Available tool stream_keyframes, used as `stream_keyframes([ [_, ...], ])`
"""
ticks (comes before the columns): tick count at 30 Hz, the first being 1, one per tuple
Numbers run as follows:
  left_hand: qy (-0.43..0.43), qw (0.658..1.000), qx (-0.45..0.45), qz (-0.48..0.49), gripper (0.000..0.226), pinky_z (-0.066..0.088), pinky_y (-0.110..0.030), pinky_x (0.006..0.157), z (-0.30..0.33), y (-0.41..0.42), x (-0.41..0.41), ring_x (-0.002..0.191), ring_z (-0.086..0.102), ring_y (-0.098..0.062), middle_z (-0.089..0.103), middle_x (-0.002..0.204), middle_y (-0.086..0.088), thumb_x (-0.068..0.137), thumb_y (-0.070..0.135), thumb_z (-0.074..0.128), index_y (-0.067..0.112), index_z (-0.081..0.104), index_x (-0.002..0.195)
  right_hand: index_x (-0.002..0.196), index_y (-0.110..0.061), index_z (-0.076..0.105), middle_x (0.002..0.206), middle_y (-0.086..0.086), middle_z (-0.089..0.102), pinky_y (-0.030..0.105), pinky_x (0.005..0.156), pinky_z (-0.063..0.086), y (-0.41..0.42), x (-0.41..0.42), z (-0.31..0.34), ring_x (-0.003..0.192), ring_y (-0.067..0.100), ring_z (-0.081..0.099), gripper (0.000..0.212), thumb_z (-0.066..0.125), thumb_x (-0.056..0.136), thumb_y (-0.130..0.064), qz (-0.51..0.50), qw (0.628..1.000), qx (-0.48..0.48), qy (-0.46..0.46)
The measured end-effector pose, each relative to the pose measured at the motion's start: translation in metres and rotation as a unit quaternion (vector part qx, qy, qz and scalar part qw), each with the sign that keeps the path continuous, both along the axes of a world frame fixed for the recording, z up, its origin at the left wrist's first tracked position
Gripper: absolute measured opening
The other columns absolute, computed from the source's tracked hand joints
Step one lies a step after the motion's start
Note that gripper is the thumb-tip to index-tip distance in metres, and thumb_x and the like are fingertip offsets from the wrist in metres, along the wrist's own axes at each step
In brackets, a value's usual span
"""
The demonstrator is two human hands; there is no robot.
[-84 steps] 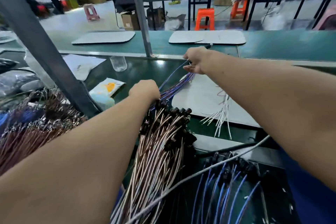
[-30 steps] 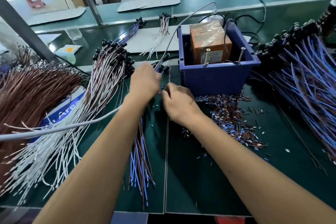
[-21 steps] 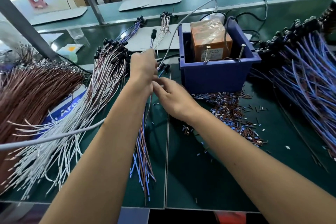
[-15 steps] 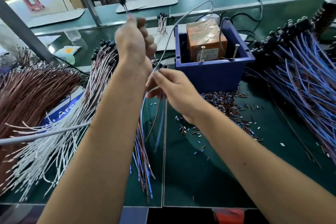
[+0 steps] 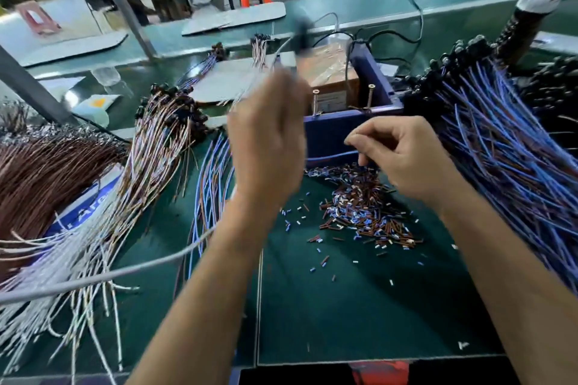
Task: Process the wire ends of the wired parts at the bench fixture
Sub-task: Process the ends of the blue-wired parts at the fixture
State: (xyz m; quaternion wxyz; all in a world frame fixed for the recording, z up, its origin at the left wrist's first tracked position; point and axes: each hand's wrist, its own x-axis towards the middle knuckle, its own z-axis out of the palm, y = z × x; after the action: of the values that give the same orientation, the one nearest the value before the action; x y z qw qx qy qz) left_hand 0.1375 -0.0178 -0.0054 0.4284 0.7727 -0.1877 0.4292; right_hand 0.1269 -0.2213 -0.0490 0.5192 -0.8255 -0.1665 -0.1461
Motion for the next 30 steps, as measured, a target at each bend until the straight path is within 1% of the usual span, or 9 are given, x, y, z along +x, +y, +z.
stream_keyframes([
  [3, 0.033, 0.987, 0.136, -0.081, 0.024, 0.055, -0.040, 0.074, -0.032, -0.037, -0.035, 0.091, 0.067, -0.020, 0.070, 0.106, 0.001, 0.107, 0.020, 0.053, 0.008, 0.074, 0.110, 0.087, -0.008, 0.072, 0.073, 0.007, 0.069, 0.031, 0.062, 0.045, 0.002, -0.003, -0.008, 0.067, 0.011, 0.059, 0.011, 0.067, 0.096, -0.011, 0.017, 0.998, 0.059, -0.007],
  [5, 0.062, 0.985, 0.122, -0.105, 0.026, 0.056, -0.042, 0.082, -0.051, -0.061, -0.038, 0.105, 0.069, -0.021, 0.069, 0.123, -0.002, 0.106, 0.018, 0.055, 0.009, 0.072, 0.125, 0.088, -0.009, 0.069, 0.080, 0.003, 0.070, 0.028, 0.069, 0.048, -0.002, -0.002, -0.007, 0.076, 0.009, 0.062, 0.012, 0.061, 0.087, 0.000, 0.016, 0.997, 0.063, -0.029],
  [7, 0.077, 0.988, 0.083, -0.105, 0.029, 0.056, -0.042, 0.085, -0.055, -0.066, -0.029, 0.109, 0.068, -0.020, 0.068, 0.126, -0.001, 0.108, 0.018, 0.053, 0.010, 0.069, 0.130, 0.089, -0.006, 0.069, 0.081, 0.000, 0.071, 0.026, 0.069, 0.050, -0.004, -0.001, -0.010, 0.075, 0.006, 0.062, 0.013, 0.061, 0.087, 0.003, 0.002, 0.997, 0.075, -0.024],
  [10, 0.083, 0.990, 0.080, -0.086, 0.027, 0.055, -0.041, 0.084, -0.065, -0.061, -0.026, 0.104, 0.069, -0.020, 0.070, 0.117, -0.001, 0.107, 0.021, 0.054, 0.010, 0.068, 0.127, 0.095, -0.002, 0.071, 0.076, -0.003, 0.074, 0.017, 0.066, 0.051, -0.005, -0.003, -0.016, 0.069, 0.001, 0.066, 0.007, 0.070, 0.091, 0.004, -0.016, 0.988, 0.155, 0.004],
  [12, 0.104, 0.990, 0.066, -0.065, 0.022, 0.054, -0.041, 0.080, -0.072, -0.051, -0.021, 0.096, 0.070, -0.022, 0.073, 0.107, -0.003, 0.104, 0.020, 0.060, 0.008, 0.071, 0.118, 0.096, -0.006, 0.072, 0.073, 0.005, 0.075, 0.019, 0.063, 0.053, -0.004, -0.004, -0.018, 0.065, 0.007, 0.069, 0.006, 0.076, 0.092, -0.004, -0.031, 0.978, 0.203, 0.021],
  [16, 0.114, 0.988, 0.069, -0.079, 0.009, 0.051, -0.038, 0.072, -0.077, -0.046, -0.018, 0.082, 0.066, -0.018, 0.071, 0.089, 0.000, 0.099, 0.016, 0.070, 0.008, 0.074, 0.097, 0.084, -0.015, 0.070, 0.063, 0.004, 0.071, 0.017, 0.055, 0.046, -0.003, -0.003, -0.019, 0.055, 0.012, 0.063, 0.012, 0.078, 0.092, -0.014, -0.043, 0.967, 0.248, 0.046],
  [21, 0.113, 0.990, 0.028, -0.079, 0.009, 0.050, -0.031, 0.069, -0.082, -0.046, -0.013, 0.078, 0.064, -0.012, 0.069, 0.084, 0.006, 0.099, 0.014, 0.068, 0.011, 0.074, 0.093, 0.086, -0.010, 0.072, 0.075, 0.012, 0.076, 0.019, 0.057, 0.045, -0.005, -0.006, -0.018, 0.054, 0.011, 0.052, 0.009, 0.078, 0.088, -0.017, 0.001, 0.934, 0.338, 0.113],
  [25, 0.164, 0.982, -0.011, -0.093, 0.015, 0.045, -0.028, 0.060, -0.083, -0.046, -0.013, 0.066, 0.060, -0.010, 0.063, 0.072, 0.013, 0.102, 0.017, 0.065, 0.018, 0.072, 0.088, 0.090, -0.006, 0.074, 0.080, 0.014, 0.077, 0.018, 0.056, 0.047, -0.006, -0.005, -0.018, 0.054, 0.008, 0.056, 0.007, 0.076, 0.089, -0.013, 0.008, 0.932, 0.339, 0.125],
  [30, 0.188, 0.976, -0.015, -0.109, 0.018, 0.041, -0.027, 0.055, -0.084, -0.047, -0.013, 0.061, 0.056, -0.014, 0.060, 0.066, 0.011, 0.100, 0.019, 0.063, 0.021, 0.070, 0.083, 0.085, -0.011, 0.076, 0.076, 0.011, 0.076, 0.017, 0.054, 0.045, -0.010, -0.002, -0.021, 0.053, 0.008, 0.052, 0.011, 0.075, 0.095, -0.013, -0.027, 0.948, 0.295, 0.116],
])
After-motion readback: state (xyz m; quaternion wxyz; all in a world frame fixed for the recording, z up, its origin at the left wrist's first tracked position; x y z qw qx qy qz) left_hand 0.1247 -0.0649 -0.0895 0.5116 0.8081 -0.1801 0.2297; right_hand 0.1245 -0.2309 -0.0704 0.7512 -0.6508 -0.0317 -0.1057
